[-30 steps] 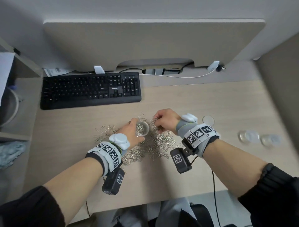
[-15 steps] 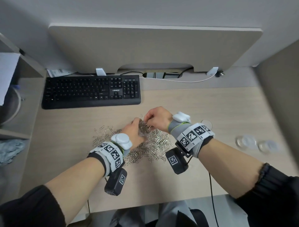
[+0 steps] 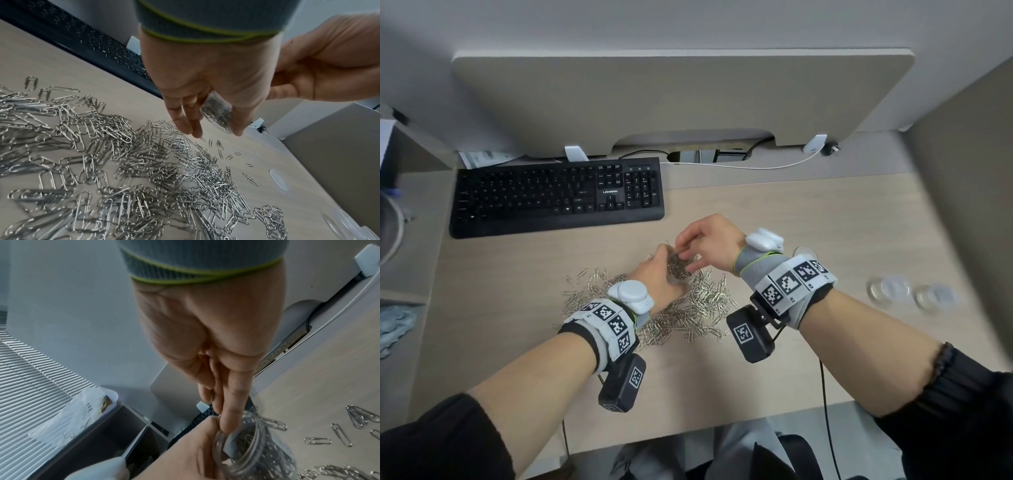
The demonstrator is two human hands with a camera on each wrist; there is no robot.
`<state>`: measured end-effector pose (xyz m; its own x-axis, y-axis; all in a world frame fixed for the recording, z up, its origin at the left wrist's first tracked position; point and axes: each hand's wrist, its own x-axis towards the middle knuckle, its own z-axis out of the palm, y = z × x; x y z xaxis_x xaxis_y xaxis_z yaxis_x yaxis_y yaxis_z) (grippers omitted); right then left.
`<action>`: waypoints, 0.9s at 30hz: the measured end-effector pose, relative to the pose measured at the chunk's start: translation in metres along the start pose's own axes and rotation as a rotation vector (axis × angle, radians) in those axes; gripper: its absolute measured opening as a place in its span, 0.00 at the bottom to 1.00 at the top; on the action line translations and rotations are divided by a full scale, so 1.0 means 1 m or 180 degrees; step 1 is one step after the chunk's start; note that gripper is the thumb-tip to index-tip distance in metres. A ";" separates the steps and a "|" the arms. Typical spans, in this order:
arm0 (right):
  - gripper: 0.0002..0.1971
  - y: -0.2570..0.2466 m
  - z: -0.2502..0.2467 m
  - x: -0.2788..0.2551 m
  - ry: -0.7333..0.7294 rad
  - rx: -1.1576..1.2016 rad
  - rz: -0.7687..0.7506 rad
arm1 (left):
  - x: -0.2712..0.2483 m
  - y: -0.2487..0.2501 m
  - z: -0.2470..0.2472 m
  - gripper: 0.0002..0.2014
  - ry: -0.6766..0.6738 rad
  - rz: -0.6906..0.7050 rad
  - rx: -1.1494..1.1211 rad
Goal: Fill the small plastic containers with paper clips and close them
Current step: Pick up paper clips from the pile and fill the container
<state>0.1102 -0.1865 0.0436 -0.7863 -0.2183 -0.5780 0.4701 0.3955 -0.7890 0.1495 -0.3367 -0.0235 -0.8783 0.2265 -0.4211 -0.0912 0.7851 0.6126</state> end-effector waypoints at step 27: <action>0.10 0.025 0.004 0.004 -0.0140 -0.0364 -0.0257 | -0.004 -0.001 0.001 0.31 -0.0018 -0.0116 0.0211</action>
<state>0.1208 -0.1807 0.0208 -0.8002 -0.2914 -0.5242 0.3554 0.4737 -0.8058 0.1536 -0.3383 -0.0230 -0.8722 0.2003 -0.4462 -0.0916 0.8292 0.5514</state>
